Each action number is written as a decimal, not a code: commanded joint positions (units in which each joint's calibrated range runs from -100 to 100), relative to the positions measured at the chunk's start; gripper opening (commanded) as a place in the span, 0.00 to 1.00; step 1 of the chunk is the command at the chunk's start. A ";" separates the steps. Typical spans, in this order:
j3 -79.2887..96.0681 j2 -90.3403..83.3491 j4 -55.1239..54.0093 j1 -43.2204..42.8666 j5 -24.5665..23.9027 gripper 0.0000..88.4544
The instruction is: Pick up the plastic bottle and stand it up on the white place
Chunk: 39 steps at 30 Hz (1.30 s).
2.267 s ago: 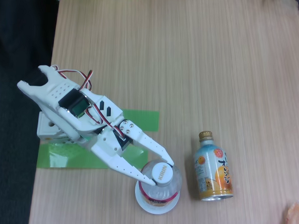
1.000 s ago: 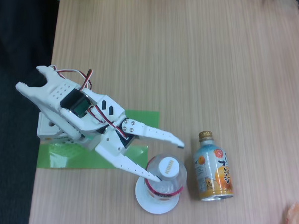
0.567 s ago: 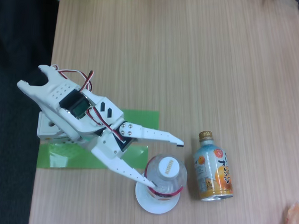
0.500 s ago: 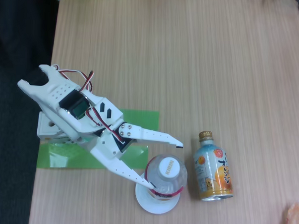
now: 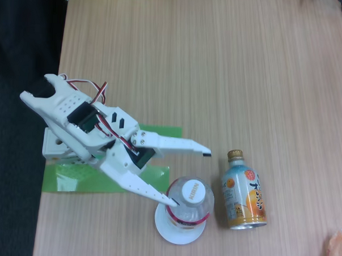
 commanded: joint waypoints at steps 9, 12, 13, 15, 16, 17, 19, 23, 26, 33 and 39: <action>-2.14 -11.46 -18.98 -2.68 -12.08 0.42; -1.41 -14.31 -22.16 -4.68 -16.28 0.42; -1.05 -14.65 -22.67 -5.64 -17.54 0.42; -1.05 -14.99 -22.76 -8.61 -20.79 0.42; -1.23 -14.99 -22.76 -10.09 -22.42 0.42; -1.23 -14.99 -22.76 -11.64 -23.94 0.42; -1.41 -14.99 -22.84 -15.57 -26.72 0.42; -1.23 -14.99 -22.84 -23.20 -29.08 0.42; -0.60 -14.99 -22.84 -26.68 -29.08 0.42; 3.30 -14.99 -24.13 -27.87 -29.24 0.42; 8.64 -14.99 -34.69 -27.94 -35.69 0.42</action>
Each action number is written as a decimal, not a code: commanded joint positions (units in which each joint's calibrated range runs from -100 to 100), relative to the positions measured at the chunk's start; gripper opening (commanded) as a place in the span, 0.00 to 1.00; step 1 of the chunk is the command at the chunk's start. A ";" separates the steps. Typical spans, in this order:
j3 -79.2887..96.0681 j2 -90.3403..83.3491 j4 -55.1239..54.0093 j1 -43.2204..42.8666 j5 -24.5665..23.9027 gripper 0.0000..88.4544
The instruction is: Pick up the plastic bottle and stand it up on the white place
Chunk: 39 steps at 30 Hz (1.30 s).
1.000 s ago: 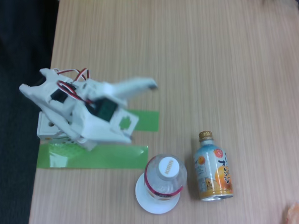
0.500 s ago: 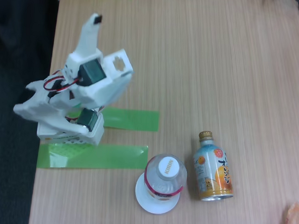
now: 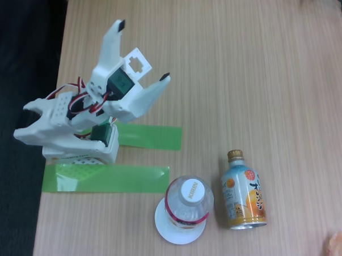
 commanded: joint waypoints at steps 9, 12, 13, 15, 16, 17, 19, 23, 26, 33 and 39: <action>13.00 -0.09 -30.19 -0.15 -8.03 0.30; 15.62 -0.09 -38.43 -0.15 -9.45 0.18; 16.35 -0.09 -40.66 -0.15 -9.87 0.15; 17.80 -0.09 -44.52 -0.15 -10.81 0.08; 18.43 -0.09 -46.41 -0.15 -11.28 0.05; 19.06 -0.09 -48.30 -0.15 -11.86 0.03; 20.42 -0.09 -52.25 -0.15 -13.23 0.01; 21.33 -0.09 -59.80 -0.15 -16.69 0.01; 21.33 -0.09 -64.61 -0.15 -19.68 0.01; 21.33 -0.09 -79.54 -0.07 -22.78 0.01; 21.33 -0.09 -85.64 0.15 -22.52 0.01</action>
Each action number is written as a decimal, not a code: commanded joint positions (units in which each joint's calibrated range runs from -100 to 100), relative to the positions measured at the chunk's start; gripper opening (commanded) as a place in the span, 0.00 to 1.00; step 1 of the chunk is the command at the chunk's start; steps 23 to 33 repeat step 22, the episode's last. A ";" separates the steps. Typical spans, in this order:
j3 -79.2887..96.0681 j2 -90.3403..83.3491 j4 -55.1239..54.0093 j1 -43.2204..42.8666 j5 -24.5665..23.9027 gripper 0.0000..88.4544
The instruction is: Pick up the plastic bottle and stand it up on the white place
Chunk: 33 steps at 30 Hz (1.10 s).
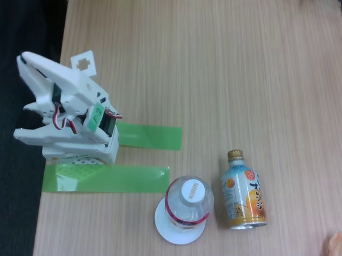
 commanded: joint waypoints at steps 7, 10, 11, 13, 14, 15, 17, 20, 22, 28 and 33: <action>0.27 0.00 -1.95 -0.08 0.30 0.02; 0.27 0.00 -1.95 0.07 0.30 0.01; 0.27 0.00 -1.95 0.07 0.30 0.01; 0.27 0.00 -1.95 0.07 0.30 0.01; 0.27 0.00 -1.95 0.07 0.30 0.01; 0.27 0.00 -1.95 0.15 0.30 0.01; 0.27 0.00 -1.95 0.15 0.30 0.01; 0.27 0.00 -1.95 0.15 -0.01 0.01; 0.27 0.00 -1.95 0.15 -0.06 0.01; 0.27 0.00 -1.95 0.15 -0.06 0.01; 0.27 0.00 -1.95 0.15 -0.06 0.01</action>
